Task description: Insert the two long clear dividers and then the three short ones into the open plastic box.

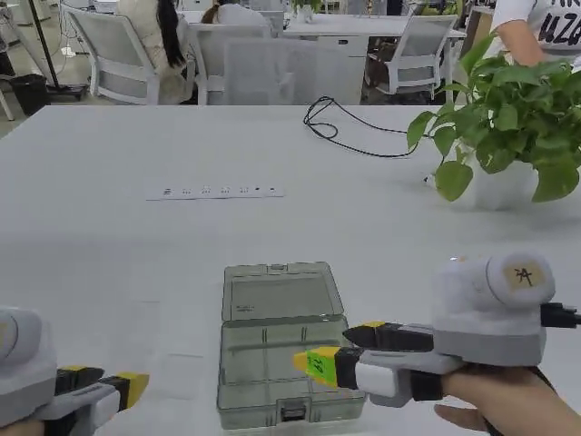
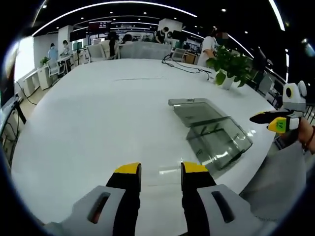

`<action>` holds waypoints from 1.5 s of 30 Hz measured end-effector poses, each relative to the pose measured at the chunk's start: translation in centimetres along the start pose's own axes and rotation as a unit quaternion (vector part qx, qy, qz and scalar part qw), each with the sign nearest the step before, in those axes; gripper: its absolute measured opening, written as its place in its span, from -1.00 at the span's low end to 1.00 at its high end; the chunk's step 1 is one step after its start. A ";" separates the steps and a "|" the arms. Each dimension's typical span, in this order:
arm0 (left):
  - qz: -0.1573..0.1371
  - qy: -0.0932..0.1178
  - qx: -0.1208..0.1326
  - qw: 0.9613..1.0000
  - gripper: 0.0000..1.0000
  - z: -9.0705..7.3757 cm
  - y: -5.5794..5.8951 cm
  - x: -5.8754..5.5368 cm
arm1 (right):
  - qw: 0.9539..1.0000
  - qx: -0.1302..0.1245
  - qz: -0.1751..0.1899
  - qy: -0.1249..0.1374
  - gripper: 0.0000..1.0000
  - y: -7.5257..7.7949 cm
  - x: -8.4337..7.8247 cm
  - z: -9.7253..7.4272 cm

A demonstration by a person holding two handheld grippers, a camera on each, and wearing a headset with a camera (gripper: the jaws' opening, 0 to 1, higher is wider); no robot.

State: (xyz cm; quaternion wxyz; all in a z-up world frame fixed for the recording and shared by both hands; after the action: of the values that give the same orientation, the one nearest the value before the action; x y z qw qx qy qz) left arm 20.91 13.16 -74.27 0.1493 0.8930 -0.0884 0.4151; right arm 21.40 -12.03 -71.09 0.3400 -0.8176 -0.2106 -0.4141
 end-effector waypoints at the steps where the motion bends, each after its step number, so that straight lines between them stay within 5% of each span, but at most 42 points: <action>1: 0.000 0.010 -0.004 1.000 -0.40 0.0 0.3 0.1 | 1.000 0.006 0.008 0.004 0.03 -0.3 0.1 0.3; 11: -0.015 0.057 -0.036 0.998 -0.40 -0.2 2.5 0.7 | 0.998 0.029 0.039 0.033 -0.18 -2.3 0.6 1.8; 19: -0.024 0.069 -0.072 0.995 -0.40 -0.5 4.7 0.8 | 0.994 0.059 0.064 0.063 -0.25 -3.8 0.9 2.6; 32: -0.014 0.100 -0.127 0.987 -0.40 -0.9 8.5 1.3 | 0.992 0.073 0.052 0.092 -0.34 -5.2 1.1 3.2; 45: -0.012 0.118 -0.153 0.981 -0.40 -1.0 10.5 1.8 | 0.987 0.077 0.068 0.125 -0.54 -5.4 1.7 3.3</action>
State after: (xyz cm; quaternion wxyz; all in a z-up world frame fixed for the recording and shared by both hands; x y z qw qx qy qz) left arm 18.36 3.56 -70.20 0.2987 0.8053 -0.1222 0.4973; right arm 20.73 -5.83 -69.04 0.4534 -0.7430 -0.1412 -0.4717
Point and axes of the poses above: the centre of the closed fingertips' face, and the gripper's own axes: z roughly forward along the fingers, y roughly to its right, x roughly out of its top, the point moved 6 cm from there along -z, roughly backward along the fingers, and after that the axes turned 2 degrees about -z, right-handed, at the moved point
